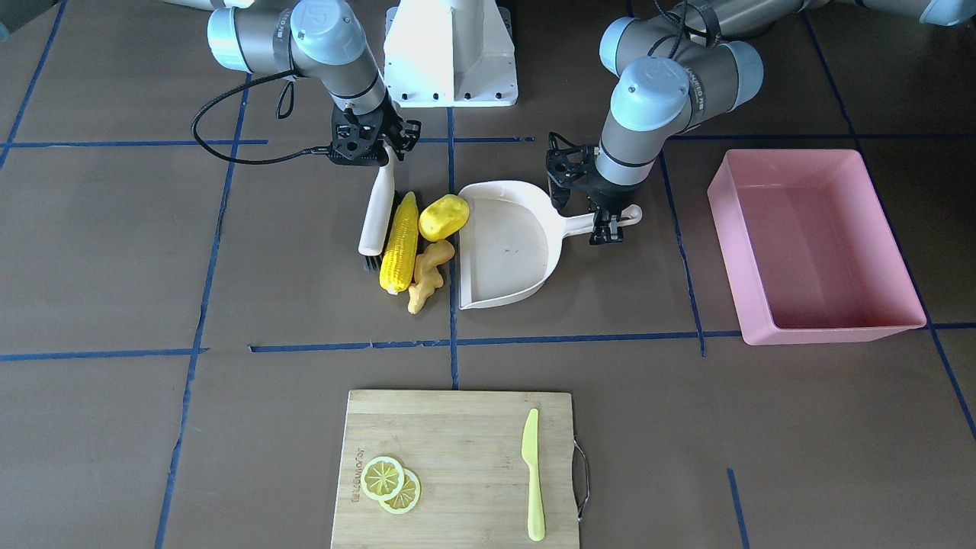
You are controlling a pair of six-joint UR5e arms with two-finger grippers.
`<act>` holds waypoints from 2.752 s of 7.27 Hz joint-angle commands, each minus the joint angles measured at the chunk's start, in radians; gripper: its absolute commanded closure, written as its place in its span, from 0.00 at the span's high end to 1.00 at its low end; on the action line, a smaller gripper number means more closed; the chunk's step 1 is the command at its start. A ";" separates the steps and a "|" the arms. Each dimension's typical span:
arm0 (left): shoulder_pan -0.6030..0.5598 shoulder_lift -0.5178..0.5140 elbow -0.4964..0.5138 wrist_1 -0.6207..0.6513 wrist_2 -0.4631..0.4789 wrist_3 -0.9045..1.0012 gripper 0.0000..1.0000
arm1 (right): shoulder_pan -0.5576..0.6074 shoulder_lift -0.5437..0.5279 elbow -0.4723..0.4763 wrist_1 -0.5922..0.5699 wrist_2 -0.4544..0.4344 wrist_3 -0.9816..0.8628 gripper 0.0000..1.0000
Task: Sweep and dump trash into bin
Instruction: 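Sweep the corn, potato and ginger toward the dustpan with the right gripper's brush, then push the vegetables deeper into the dustpan with the brush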
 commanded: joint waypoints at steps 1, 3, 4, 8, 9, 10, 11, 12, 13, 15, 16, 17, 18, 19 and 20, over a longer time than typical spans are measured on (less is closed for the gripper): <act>0.000 0.002 0.000 0.000 0.000 0.000 0.00 | -0.004 0.032 -0.021 -0.001 0.000 0.014 0.00; 0.000 0.000 -0.001 0.000 0.000 0.000 0.00 | -0.004 0.070 -0.059 -0.001 0.000 0.015 0.00; 0.000 0.000 -0.001 0.000 0.000 0.000 0.00 | -0.006 0.087 -0.071 -0.001 0.000 0.015 0.00; 0.000 0.000 -0.003 0.002 0.000 0.000 0.00 | -0.006 0.168 -0.136 -0.003 0.003 0.014 0.00; 0.000 0.000 -0.003 0.002 0.000 0.000 0.00 | -0.006 0.186 -0.153 -0.003 0.003 0.014 0.00; 0.000 0.000 -0.003 0.002 0.000 0.000 0.00 | -0.006 0.208 -0.169 0.000 0.005 0.012 0.00; 0.000 0.000 -0.003 0.002 0.000 0.000 0.00 | -0.006 0.208 -0.176 0.002 0.003 -0.001 0.00; 0.000 0.000 -0.003 0.002 0.002 -0.005 0.00 | -0.006 0.208 -0.179 0.003 0.002 -0.023 0.00; 0.001 0.000 -0.003 0.002 0.000 -0.005 0.00 | -0.006 0.216 -0.183 0.003 0.000 -0.067 0.00; 0.000 0.000 -0.003 0.002 0.000 -0.006 0.00 | -0.006 0.248 -0.212 0.005 0.000 -0.075 0.00; 0.000 0.000 -0.003 0.002 0.000 -0.006 0.00 | -0.006 0.263 -0.223 0.005 0.000 -0.075 0.00; 0.000 0.000 -0.003 0.002 0.000 -0.006 0.00 | -0.006 0.282 -0.243 0.005 0.000 -0.074 0.00; 0.000 0.000 -0.003 0.002 0.000 -0.006 0.00 | -0.007 0.292 -0.252 0.005 0.000 -0.074 0.00; 0.000 0.000 -0.004 0.002 0.000 -0.006 0.00 | -0.007 0.299 -0.254 0.006 0.000 -0.074 0.00; 0.000 0.000 -0.004 0.002 0.000 -0.006 0.00 | -0.007 0.300 -0.254 0.008 0.001 -0.074 0.00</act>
